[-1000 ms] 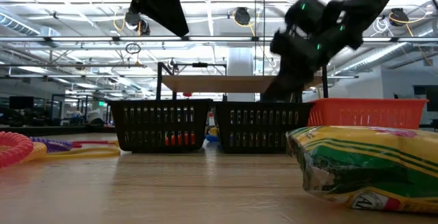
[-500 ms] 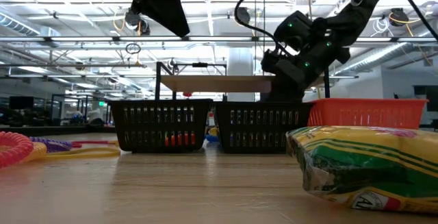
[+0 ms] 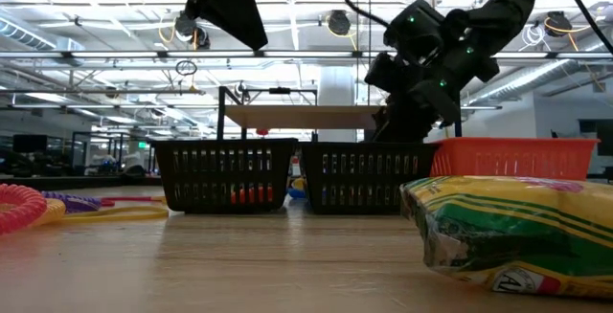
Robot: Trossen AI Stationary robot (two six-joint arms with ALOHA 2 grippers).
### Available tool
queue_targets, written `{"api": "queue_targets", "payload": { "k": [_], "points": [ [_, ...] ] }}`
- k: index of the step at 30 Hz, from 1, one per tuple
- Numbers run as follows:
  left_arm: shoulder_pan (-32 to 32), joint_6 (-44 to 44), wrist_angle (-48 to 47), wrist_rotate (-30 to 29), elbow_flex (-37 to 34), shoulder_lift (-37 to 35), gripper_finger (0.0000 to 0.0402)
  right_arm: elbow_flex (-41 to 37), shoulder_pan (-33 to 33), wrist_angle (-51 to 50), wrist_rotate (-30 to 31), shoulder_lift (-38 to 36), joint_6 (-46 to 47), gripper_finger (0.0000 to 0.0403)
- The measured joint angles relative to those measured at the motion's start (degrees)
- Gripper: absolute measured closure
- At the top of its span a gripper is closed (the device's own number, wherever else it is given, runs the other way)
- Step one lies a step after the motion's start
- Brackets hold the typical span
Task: Pick & Place Office Desk Supplies
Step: Put the crayon box into the right black basket
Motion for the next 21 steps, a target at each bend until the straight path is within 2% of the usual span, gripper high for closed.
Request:
{"api": "queue_targets", "payload": {
  "k": [7, 14, 21],
  "points": [
    [0.0, -0.1, 0.0, 0.0, 0.0, 0.0, 0.0309, 0.0, 0.3, 1.7, 9.0, 0.0, -3.0, 0.0314],
    [0.0, -0.5, 0.0, 0.0, 0.0, 0.0, 0.0309, 0.0, -0.8, 2.5, 9.2, 1.9, -3.9, 0.0314],
    [-0.1, -0.5, 0.0, 0.0, 0.0, 0.0, 0.0309, 0.0, -0.8, 8.7, 11.1, 7.8, -4.5, 0.0314]
  ]
}}
